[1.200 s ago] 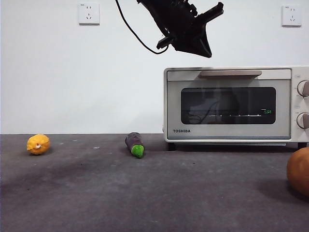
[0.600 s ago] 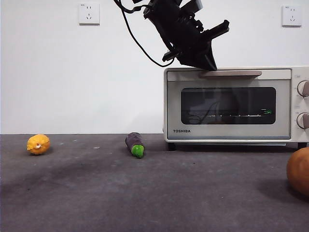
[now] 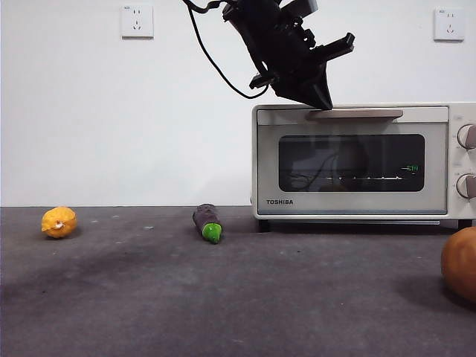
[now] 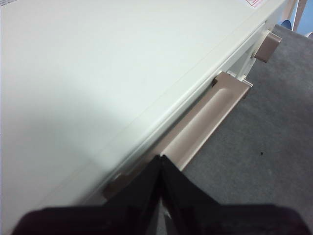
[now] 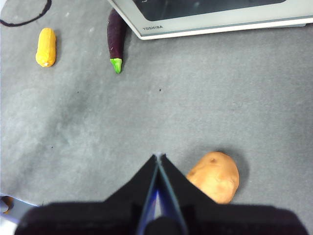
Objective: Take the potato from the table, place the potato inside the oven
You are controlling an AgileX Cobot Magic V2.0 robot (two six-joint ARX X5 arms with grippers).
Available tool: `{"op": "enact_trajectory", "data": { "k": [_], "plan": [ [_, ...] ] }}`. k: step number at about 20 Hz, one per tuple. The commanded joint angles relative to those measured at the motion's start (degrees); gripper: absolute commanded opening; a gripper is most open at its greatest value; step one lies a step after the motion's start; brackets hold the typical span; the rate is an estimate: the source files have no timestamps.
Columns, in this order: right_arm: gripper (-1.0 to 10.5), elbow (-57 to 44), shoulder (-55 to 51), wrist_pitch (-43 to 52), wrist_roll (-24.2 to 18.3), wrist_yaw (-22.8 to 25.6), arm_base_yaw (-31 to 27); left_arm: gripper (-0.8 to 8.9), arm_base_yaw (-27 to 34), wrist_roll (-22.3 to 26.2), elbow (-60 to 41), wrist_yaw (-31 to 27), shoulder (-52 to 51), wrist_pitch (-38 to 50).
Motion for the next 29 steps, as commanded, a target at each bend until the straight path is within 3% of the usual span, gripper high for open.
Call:
{"op": "enact_trajectory", "data": {
  "k": [1, 9, 17, 22, 29],
  "plan": [
    [0.0, 0.33, 0.02, 0.02, -0.63, -0.24, 0.0, -0.06, -0.33, 1.75, -1.22, -0.66, 1.97, -5.09],
    [0.0, 1.51, -3.19, -2.51, -0.59, 0.13, 0.0, -0.06, -3.04, 3.32, -1.25, -1.77, 2.1, -8.39],
    [0.0, 16.41, -5.64, -12.26, -1.05, 11.34, 0.0, -0.06, -4.42, 2.49, -1.55, -2.6, 2.16, -10.88],
    [0.0, 26.34, -5.62, -15.04, -0.31, 20.02, 0.0, -0.06, -5.38, -1.75, -1.73, -2.73, 4.98, -13.31],
    [0.0, 29.4, -5.62, -15.63, -0.2, 21.05, 0.0, -0.06, -6.4, -2.43, -1.75, -4.15, 6.08, -14.14]
  ]
}}
